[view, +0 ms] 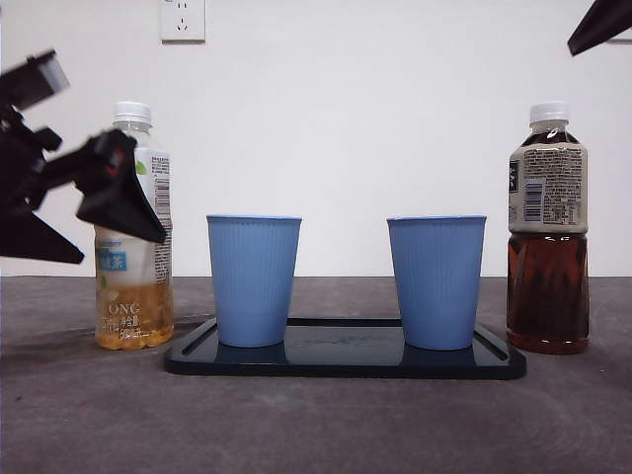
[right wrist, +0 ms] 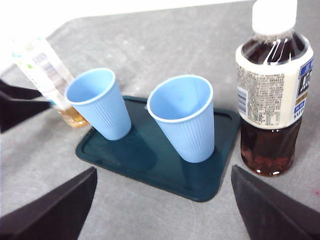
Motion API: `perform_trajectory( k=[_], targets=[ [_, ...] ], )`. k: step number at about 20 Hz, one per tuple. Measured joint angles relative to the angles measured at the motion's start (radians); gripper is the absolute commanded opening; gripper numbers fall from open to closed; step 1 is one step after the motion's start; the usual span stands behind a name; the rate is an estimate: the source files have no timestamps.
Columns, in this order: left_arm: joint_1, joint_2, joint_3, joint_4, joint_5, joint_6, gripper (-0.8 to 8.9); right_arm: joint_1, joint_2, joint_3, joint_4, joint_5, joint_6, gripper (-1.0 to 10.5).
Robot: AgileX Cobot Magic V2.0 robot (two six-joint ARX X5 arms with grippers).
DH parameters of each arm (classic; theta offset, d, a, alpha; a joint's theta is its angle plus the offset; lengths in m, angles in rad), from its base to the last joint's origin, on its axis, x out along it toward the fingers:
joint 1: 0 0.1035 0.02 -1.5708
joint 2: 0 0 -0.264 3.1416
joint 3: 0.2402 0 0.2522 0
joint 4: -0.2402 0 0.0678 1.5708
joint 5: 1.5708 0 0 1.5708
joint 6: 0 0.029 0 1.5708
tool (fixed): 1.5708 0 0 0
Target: Pour the drink into the cup
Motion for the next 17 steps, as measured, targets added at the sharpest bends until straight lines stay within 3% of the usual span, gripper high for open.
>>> perform_trajectory(
  k=[12, 17],
  targets=[
    [0.0, 0.231, 0.0, 0.285, -0.047, 0.0, 5.76, 0.0, -0.046, 0.0, -0.018, -0.001, 0.0, 4.3],
    [0.0, 0.267, 0.0, 0.343, -0.051, 0.0, 3.62, 0.0, -0.046, 0.0, -0.018, 0.0, 0.0, 4.3]
  ],
)
